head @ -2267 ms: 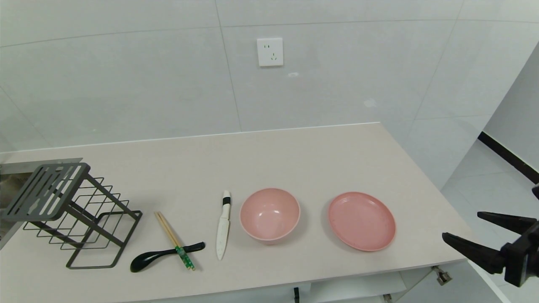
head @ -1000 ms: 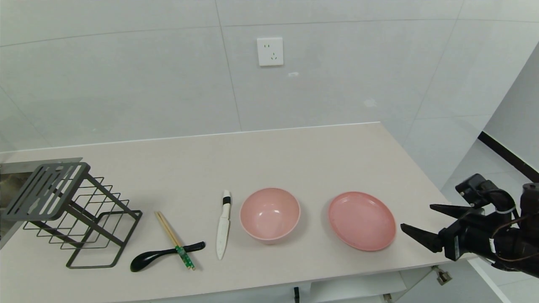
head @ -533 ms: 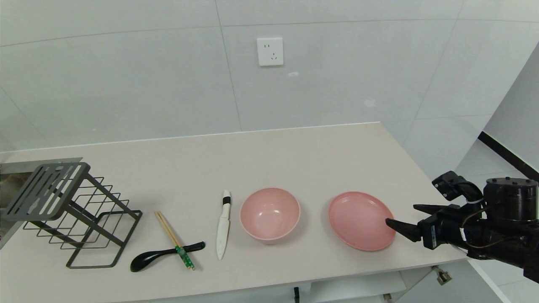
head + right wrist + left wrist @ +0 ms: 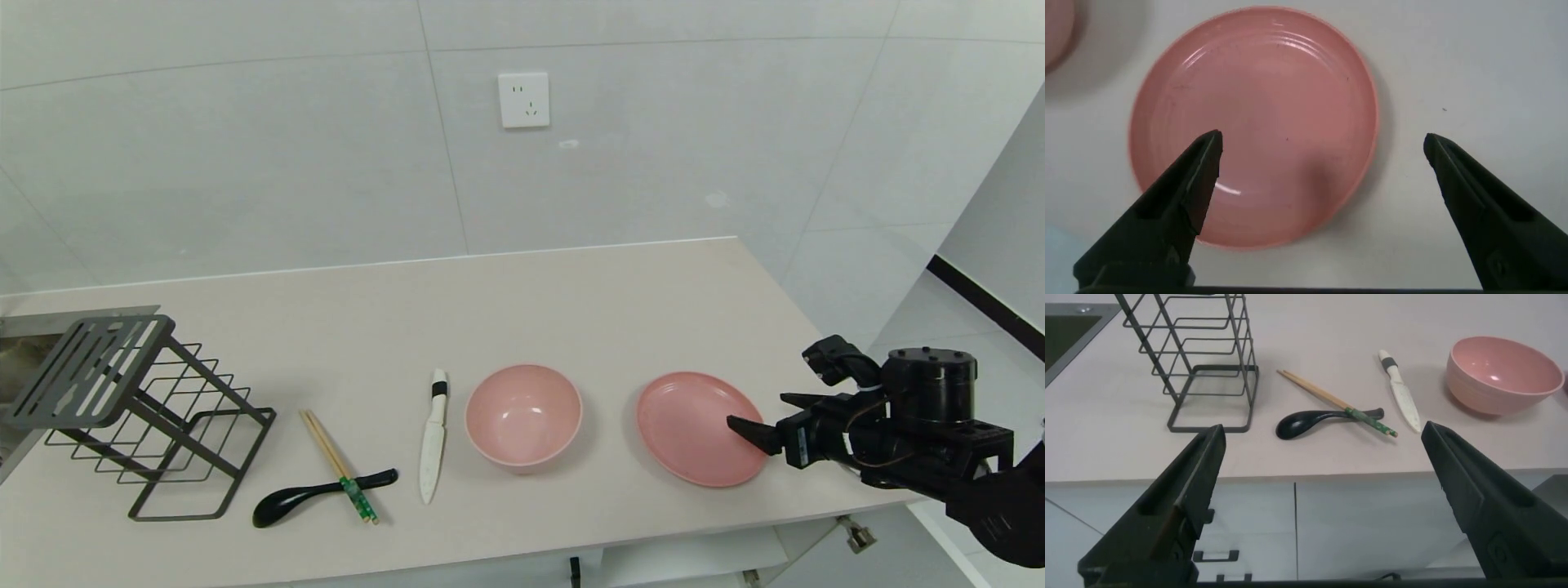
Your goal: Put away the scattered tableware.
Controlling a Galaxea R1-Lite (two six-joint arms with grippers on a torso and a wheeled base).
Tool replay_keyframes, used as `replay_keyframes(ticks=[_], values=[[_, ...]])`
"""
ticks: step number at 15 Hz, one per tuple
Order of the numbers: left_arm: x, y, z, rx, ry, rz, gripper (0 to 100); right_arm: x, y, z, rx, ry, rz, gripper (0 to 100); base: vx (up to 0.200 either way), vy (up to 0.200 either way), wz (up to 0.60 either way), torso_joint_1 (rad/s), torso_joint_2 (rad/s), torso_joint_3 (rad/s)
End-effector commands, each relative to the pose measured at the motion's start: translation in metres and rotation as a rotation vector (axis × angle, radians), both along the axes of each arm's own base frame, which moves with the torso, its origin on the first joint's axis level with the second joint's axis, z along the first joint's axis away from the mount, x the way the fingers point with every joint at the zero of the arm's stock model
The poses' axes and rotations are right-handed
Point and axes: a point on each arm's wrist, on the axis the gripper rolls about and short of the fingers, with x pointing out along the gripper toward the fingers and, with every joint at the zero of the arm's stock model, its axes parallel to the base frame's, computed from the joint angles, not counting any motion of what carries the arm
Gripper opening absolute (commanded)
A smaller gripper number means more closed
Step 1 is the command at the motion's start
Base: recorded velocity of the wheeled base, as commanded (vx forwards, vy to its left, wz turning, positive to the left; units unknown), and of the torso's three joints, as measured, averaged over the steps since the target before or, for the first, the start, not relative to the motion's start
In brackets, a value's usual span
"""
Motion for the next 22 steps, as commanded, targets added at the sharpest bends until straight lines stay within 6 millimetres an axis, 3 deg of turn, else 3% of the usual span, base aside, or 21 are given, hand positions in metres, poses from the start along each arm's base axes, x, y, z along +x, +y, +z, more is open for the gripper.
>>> replay_keyframes(ticks=[1, 9, 12, 15, 21, 22], values=[[0.0, 0.0, 0.0, 0.0, 0.001, 0.0, 100, 0.007, 0.001, -0.019, -0.009, 0.05, -0.003, 100, 0.0, 0.0, 0.0, 0.0, 0.0, 0.0], [0.0, 0.0, 0.0, 0.0, 0.001, 0.002, 100, 0.052, 0.009, -0.029, 0.014, -0.006, -0.008, 100, 0.0, 0.0, 0.0, 0.0, 0.0, 0.0], [0.0, 0.0, 0.0, 0.0, 0.001, 0.002, 100, 0.053, 0.01, -0.033, 0.013, 0.0, -0.007, 100, 0.0, 0.0, 0.0, 0.0, 0.0, 0.0], [0.0, 0.0, 0.0, 0.0, 0.001, 0.0, 100, 0.048, 0.023, -0.032, 0.013, 0.0, 0.033, 100, 0.0, 0.0, 0.0, 0.0, 0.0, 0.0], [0.0, 0.0, 0.0, 0.0, 0.001, 0.0, 100, 0.022, 0.027, -0.031, 0.002, 0.047, 0.062, 100, 0.0, 0.0, 0.0, 0.0, 0.0, 0.0], [0.0, 0.0, 0.0, 0.0, 0.001, 0.0, 100, 0.022, 0.025, -0.034, 0.001, 0.056, 0.057, 0, 0.0, 0.0, 0.0, 0.0, 0.0, 0.0]])
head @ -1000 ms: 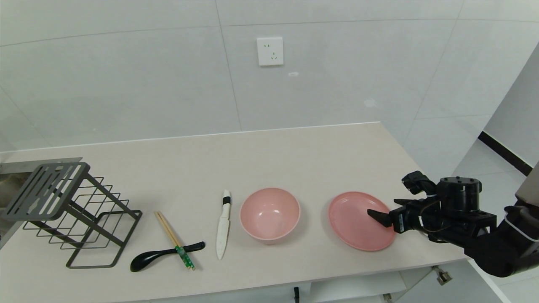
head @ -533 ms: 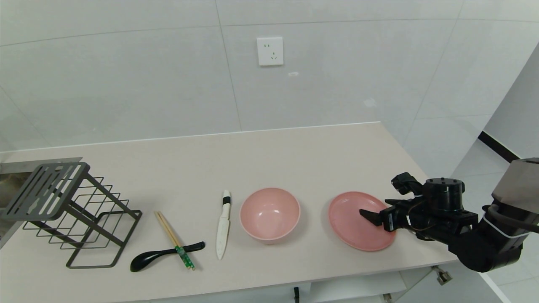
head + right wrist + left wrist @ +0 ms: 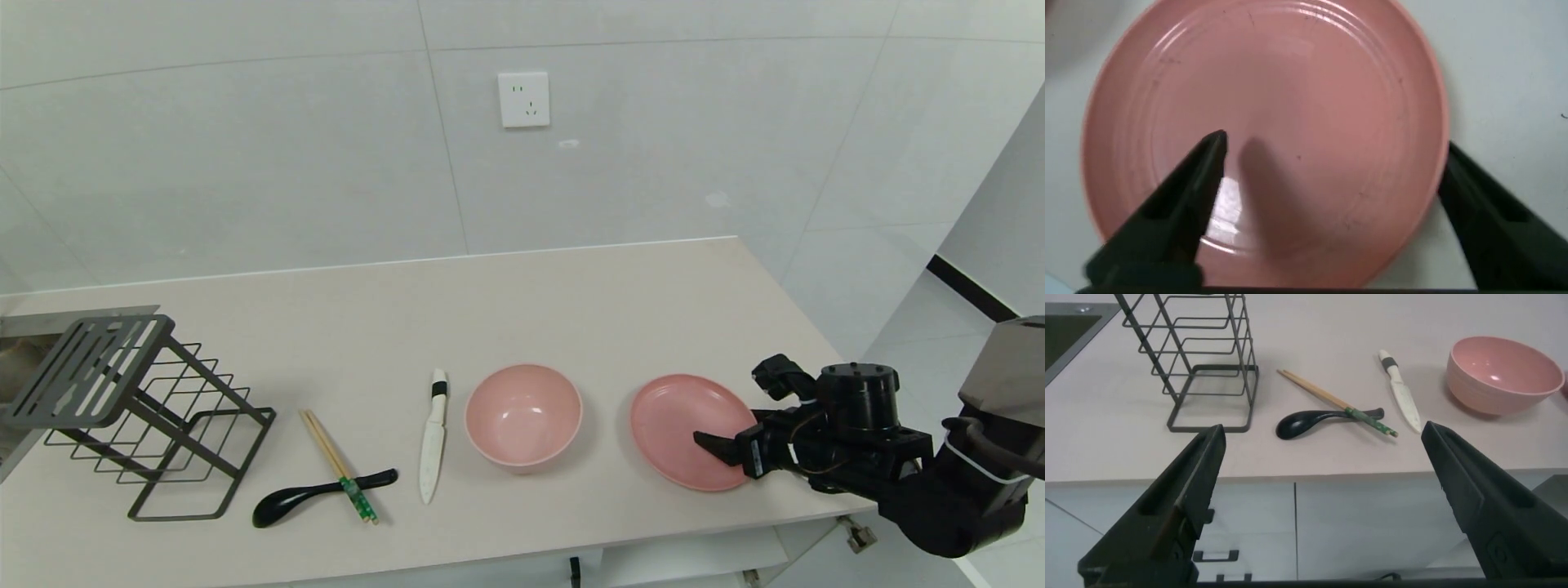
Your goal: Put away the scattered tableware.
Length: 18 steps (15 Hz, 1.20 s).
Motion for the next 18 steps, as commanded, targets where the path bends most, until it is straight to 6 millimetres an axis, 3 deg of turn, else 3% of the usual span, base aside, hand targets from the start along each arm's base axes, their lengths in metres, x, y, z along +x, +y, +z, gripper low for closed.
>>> replay_keyframes(ticks=[1, 3, 5, 7, 10, 14, 17, 18], values=[[0.0, 0.0, 0.0, 0.0, 0.001, 0.002, 100, -0.002, -0.001, 0.001, 0.0, -0.001, -0.003, 0, 0.0, 0.0, 0.0, 0.0, 0.0, 0.0], [0.0, 0.0, 0.0, 0.0, 0.001, 0.0, 100, 0.001, -0.002, -0.009, -0.013, 0.025, -0.018, 0, 0.0, 0.0, 0.0, 0.0, 0.0, 0.0], [0.0, 0.0, 0.0, 0.0, 0.001, 0.0, 100, 0.007, -0.016, -0.018, -0.021, 0.047, -0.066, 0, 0.0, 0.0, 0.0, 0.0, 0.0, 0.0], [0.0, 0.0, 0.0, 0.001, 0.001, 0.0, 100, 0.009, -0.025, -0.015, -0.019, 0.033, -0.095, 0, 0.0, 0.0, 0.0, 0.0, 0.0, 0.0], [0.0, 0.0, 0.0, 0.004, 0.001, 0.0, 100, 0.004, -0.023, 0.028, 0.014, -0.109, -0.088, 0, 0.0, 0.0, 0.0, 0.0, 0.0, 0.0], [0.0, 0.0, 0.0, 0.004, 0.001, 0.002, 100, -0.02, -0.027, 0.092, 0.06, -0.309, -0.088, 0, 0.0, 0.0, 0.0, 0.0, 0.0, 0.0], [0.0, 0.0, 0.001, 0.015, -0.004, 0.001, 100, -0.041, -0.03, 0.102, 0.085, -0.375, -0.087, 0, 0.0, 0.0, 0.0, 0.0, 0.0, 0.0], [0.0, 0.0, 0.006, 0.06, -0.051, -0.002, 100, -0.057, -0.034, 0.107, 0.094, -0.413, -0.089, 0, 0.0, 0.0, 0.0, 0.0, 0.0, 0.0]])
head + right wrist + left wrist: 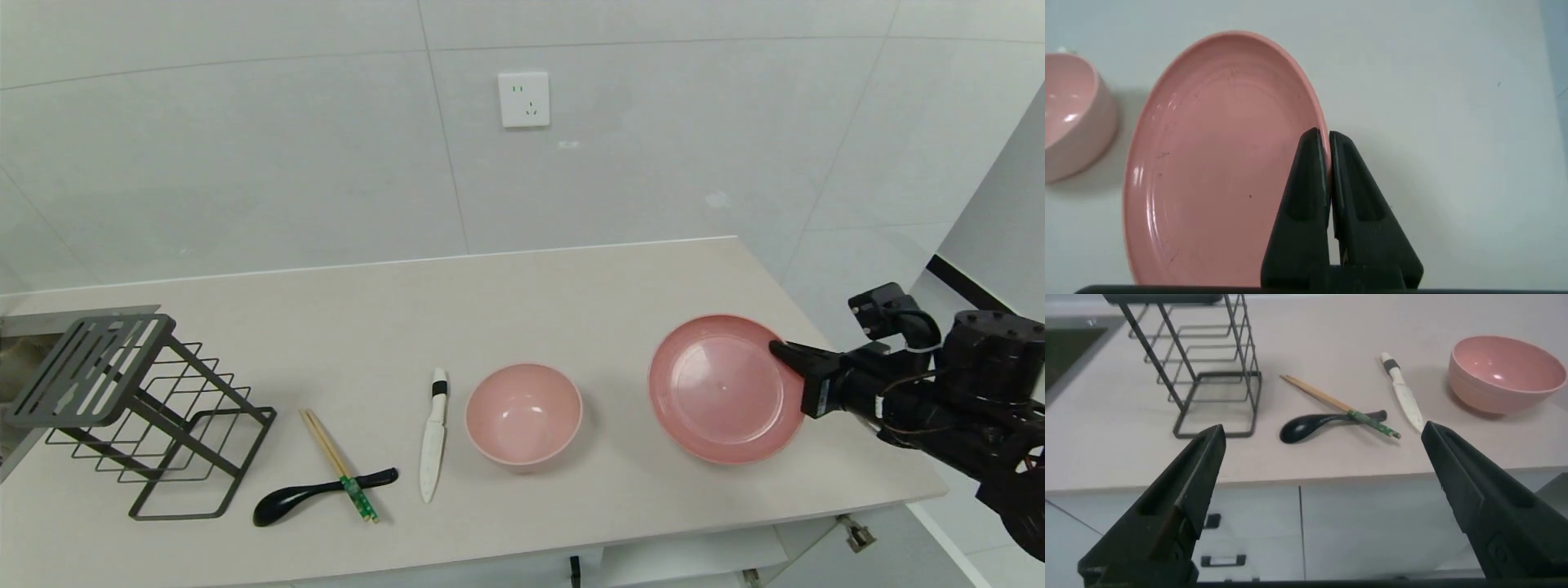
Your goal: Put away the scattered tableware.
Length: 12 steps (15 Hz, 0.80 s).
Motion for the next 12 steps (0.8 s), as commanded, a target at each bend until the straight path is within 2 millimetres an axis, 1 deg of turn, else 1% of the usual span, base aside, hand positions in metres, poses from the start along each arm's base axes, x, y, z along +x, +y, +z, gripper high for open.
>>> replay_keyframes(ticks=[1, 4, 6, 7, 8, 9, 10, 11, 12], values=[[0.0, 0.0, 0.008, 0.024, -0.072, -0.008, 100, -0.03, -0.005, 0.022, 0.021, -0.085, 0.001, 0, 0.0, 0.0, 0.0, 0.0, 0.0, 0.0], [-0.003, -0.003, 0.021, 0.031, -0.194, -0.122, 100, -0.049, -0.007, 0.036, 0.076, -0.135, 0.006, 0, 0.0, 0.0, 0.0, 0.0, 0.0, 0.0], [-0.008, -0.004, 0.036, 0.031, -0.204, -0.185, 100, -0.064, -0.01, 0.03, 0.1, -0.118, 0.008, 0, 0.0, 0.0, 0.0, 0.0, 0.0, 0.0], [-0.008, -0.004, 0.041, 0.032, -0.2, -0.202, 100, -0.066, -0.01, 0.029, 0.099, -0.115, 0.01, 0, 0.0, 0.0, 0.0, 0.0, 0.0, 0.0], [-0.008, -0.004, 0.057, 0.034, -0.176, -0.247, 100, -0.072, -0.011, 0.031, 0.101, -0.123, 0.011, 0, 0.0, 0.0, 0.0, 0.0, 0.0, 0.0], [-0.001, -0.005, 0.077, 0.034, -0.135, -0.291, 100, -0.075, -0.012, 0.035, 0.105, -0.145, 0.009, 0, 0.0, 0.0, 0.0, 0.0, 0.0, 0.0], [0.007, -0.006, 0.086, 0.035, -0.101, -0.31, 100, -0.078, -0.013, 0.036, 0.104, -0.15, 0.009, 0, 0.0, 0.0, 0.0, 0.0, 0.0, 0.0], [0.019, -0.006, 0.092, 0.031, -0.042, -0.323, 100, -0.084, -0.014, 0.035, 0.104, -0.147, 0.009, 0, 0.0, 0.0, 0.0, 0.0, 0.0, 0.0], [0.026, -0.006, 0.093, 0.035, -0.003, -0.323, 100, -0.087, -0.014, 0.034, 0.103, -0.146, 0.009, 0, 0.0, 0.0, 0.0, 0.0, 0.0, 0.0]])
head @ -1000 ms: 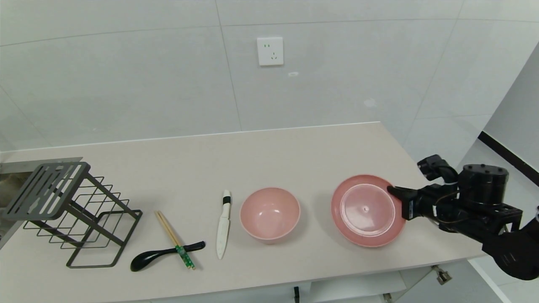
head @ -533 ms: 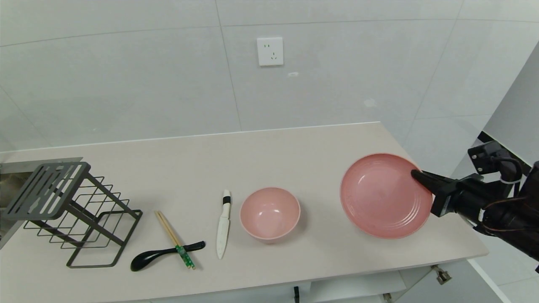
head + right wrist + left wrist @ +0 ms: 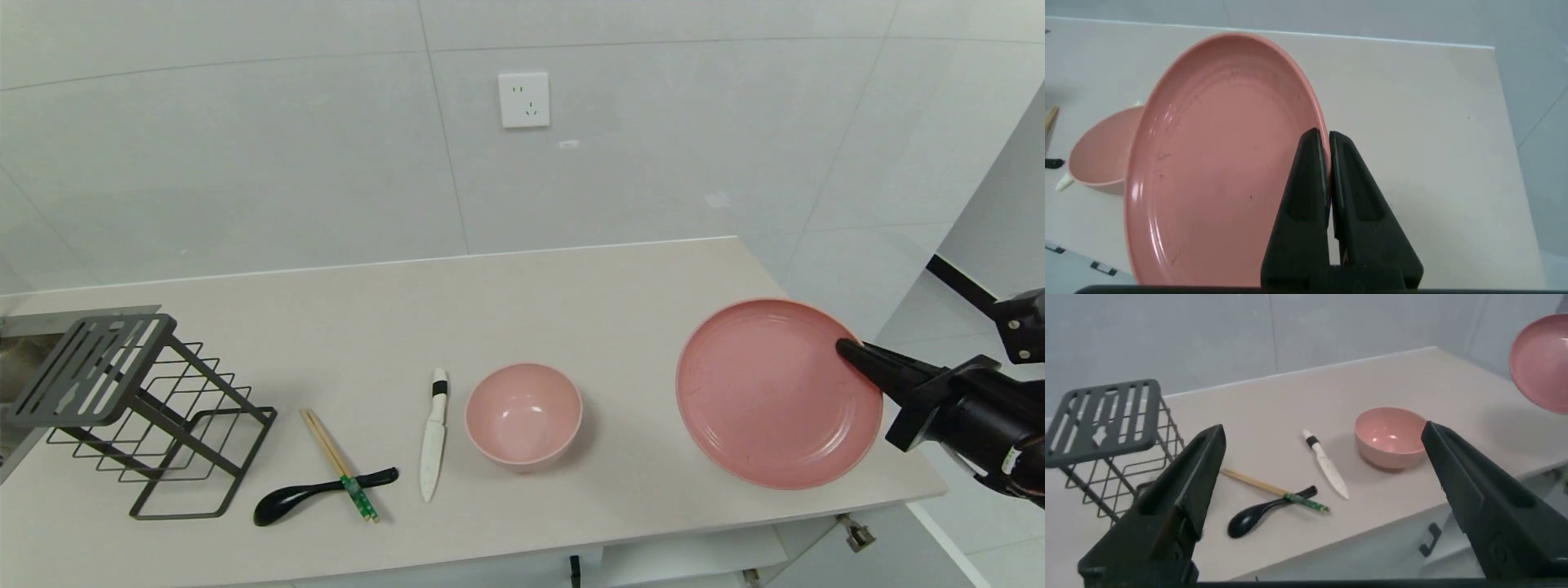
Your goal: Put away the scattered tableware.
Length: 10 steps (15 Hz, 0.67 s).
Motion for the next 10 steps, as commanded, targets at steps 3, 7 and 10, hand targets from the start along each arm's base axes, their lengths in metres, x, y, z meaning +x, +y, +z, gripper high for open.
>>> replay_keyframes(ticks=[3, 7, 10], values=[[0.05, -0.002, 0.013, 0.08, 0.248, -0.027, 100, -0.01, -0.003, 0.008, 0.001, -0.047, -0.006, 0, 0.0, 0.0, 0.0, 0.0, 0.0, 0.0], [0.068, -0.004, 0.01, 0.079, 0.346, -0.084, 100, -0.026, -0.006, 0.014, 0.004, -0.08, -0.005, 0, 0.0, 0.0, 0.0, 0.0, 0.0, 0.0], [0.082, -0.006, 0.008, 0.07, 0.422, -0.164, 100, -0.027, -0.006, 0.013, 0.003, -0.075, -0.005, 0, 0.0, 0.0, 0.0, 0.0, 0.0, 0.0]])
